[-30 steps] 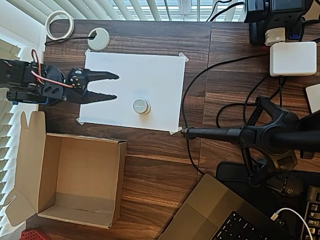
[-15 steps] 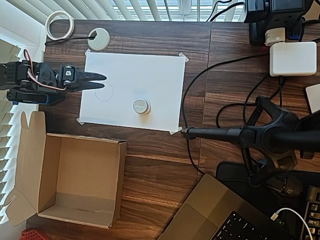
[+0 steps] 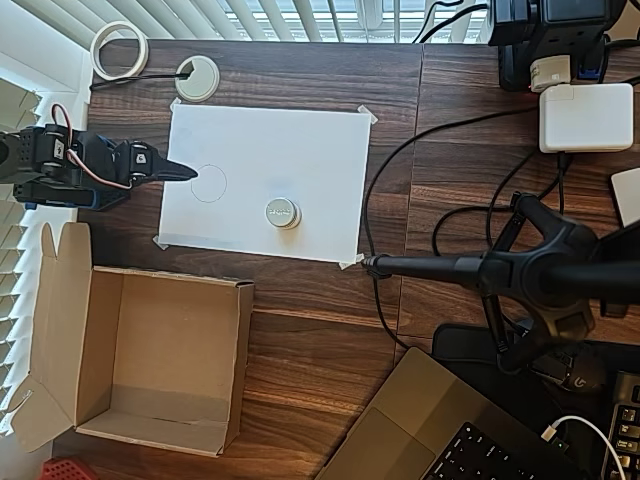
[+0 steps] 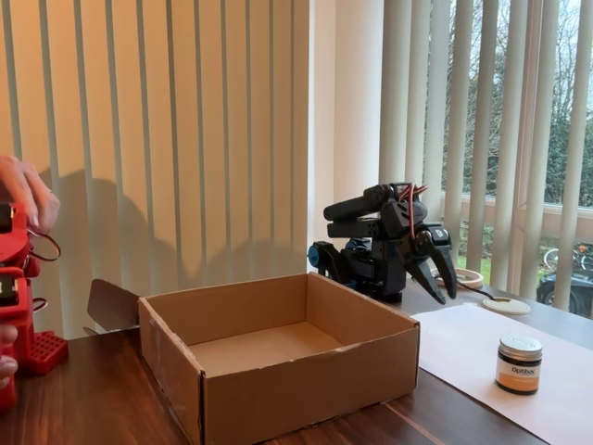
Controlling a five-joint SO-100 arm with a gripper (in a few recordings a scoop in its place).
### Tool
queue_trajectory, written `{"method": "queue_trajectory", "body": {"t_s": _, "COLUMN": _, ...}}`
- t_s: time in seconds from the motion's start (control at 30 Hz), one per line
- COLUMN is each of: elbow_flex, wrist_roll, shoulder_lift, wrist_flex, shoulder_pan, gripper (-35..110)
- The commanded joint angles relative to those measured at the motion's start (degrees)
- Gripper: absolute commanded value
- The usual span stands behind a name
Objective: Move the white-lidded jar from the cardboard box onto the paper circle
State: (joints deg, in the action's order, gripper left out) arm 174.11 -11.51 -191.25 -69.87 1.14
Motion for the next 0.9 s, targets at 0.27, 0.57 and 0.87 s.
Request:
{"method": "queue_trajectory", "body": {"t_s": 0.27, "elbow_flex": 0.09, "wrist_roll": 1.32, "shoulder_lift": -4.31, "wrist_flex": -2.20, "shoulder_pan": 1.23, "gripper": 0}}
{"method": "queue_trajectory", "body": {"t_s": 0.57, "elbow_flex": 0.09, "wrist_roll": 2.11, "shoulder_lift": -4.39, "wrist_flex": -2.20, "shoulder_pan": 0.44, "gripper": 0}}
{"method": "queue_trajectory", "body": {"t_s": 0.87, "elbow_flex": 0.09, "wrist_roll": 3.34, "shoulder_lift": -4.39, "wrist_flex": -2.29, "shoulder_pan": 0.09, "gripper": 0}}
